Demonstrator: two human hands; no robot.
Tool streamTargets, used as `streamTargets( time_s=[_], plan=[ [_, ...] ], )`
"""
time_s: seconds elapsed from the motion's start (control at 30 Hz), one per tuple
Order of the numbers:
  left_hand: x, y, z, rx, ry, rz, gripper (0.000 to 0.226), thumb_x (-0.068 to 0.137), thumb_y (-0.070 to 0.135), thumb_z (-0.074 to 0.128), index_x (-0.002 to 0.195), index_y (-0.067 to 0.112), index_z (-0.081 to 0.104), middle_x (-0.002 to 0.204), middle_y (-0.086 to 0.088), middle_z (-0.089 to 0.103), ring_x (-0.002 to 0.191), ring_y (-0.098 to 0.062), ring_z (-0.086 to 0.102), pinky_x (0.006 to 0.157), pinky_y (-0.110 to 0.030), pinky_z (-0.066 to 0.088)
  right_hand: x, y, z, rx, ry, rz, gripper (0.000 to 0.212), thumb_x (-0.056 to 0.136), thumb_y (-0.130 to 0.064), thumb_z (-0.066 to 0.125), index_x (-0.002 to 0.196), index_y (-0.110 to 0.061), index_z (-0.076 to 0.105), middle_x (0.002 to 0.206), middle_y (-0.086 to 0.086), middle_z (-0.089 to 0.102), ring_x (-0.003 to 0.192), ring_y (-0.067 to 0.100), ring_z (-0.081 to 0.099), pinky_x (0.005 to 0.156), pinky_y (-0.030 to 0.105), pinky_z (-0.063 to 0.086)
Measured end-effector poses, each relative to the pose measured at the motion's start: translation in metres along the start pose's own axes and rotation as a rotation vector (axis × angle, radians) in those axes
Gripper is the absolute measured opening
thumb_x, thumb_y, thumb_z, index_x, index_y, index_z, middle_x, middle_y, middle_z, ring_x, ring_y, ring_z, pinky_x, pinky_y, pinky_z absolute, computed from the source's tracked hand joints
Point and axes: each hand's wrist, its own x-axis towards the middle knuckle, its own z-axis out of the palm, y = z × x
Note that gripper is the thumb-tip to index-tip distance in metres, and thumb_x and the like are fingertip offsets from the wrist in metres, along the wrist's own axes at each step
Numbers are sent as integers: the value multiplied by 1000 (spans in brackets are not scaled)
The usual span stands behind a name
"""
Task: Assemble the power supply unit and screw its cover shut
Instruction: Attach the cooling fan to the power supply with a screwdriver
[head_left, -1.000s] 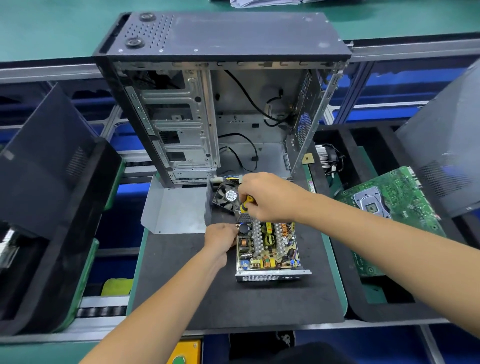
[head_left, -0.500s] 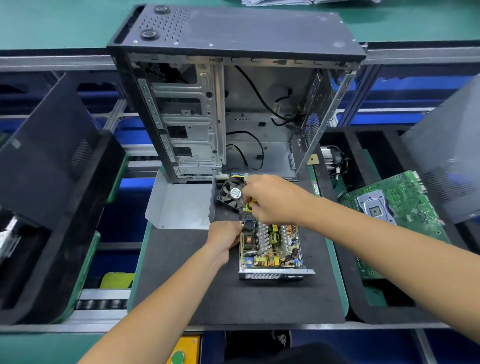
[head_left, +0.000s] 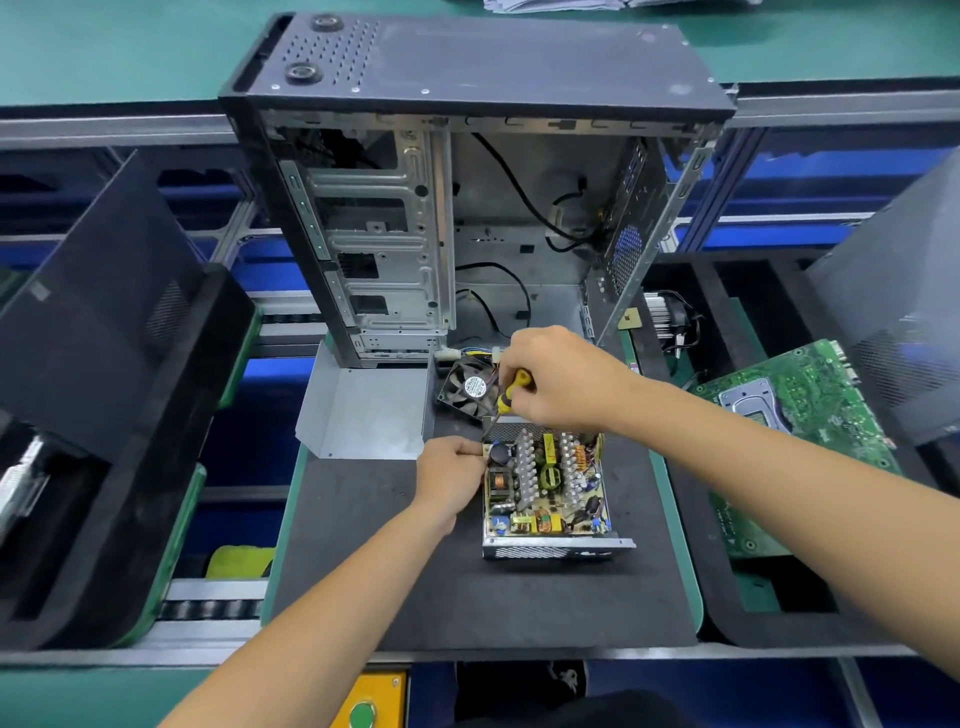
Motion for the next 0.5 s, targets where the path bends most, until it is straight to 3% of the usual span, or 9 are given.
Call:
streamTargets(
  time_s=[0.1, 0.2, 0.27, 0.5],
  plan=[
    [-2, 1, -4, -25, -2, 20, 26, 80, -4, 64, 69, 19, 68, 78, -3, 70, 78, -23, 69, 79, -40, 59, 1, 0, -3, -1, 5, -3, 17, 82, -9, 54, 88, -13, 70, 85, -6, 49, 78, 13, 46, 68, 25, 37],
    [-5, -1, -3, 114, 11, 134, 23, 80, 1, 61, 73, 22, 68, 73, 6, 67, 74, -14, 63, 65, -19, 50, 2, -2, -2, 7, -3, -1, 15, 81, -9, 55, 87, -13, 68, 85, -4, 51, 79, 15, 48, 67, 27, 39],
    [-9, 0, 0, 179, 31, 183, 23, 82, 0, 52, 84, 19, 65, 76, 5, 64, 74, -11, 58, 57, -14, 40, 2, -2, -2, 16, -5, 3, 14, 80, -9, 55, 85, -14, 67, 85, -4, 52, 79, 16, 50, 67, 28, 41],
    [-24, -7, 6, 214, 106, 275, 25, 90, -3, 48, 101, 19, 54, 92, 2, 55, 85, -12, 53, 60, -10, 40, 0, 1, -6, 61, 19, 28, 14, 78, -10, 57, 83, -15, 70, 82, -7, 56, 79, 15, 55, 67, 28, 46]
  ],
)
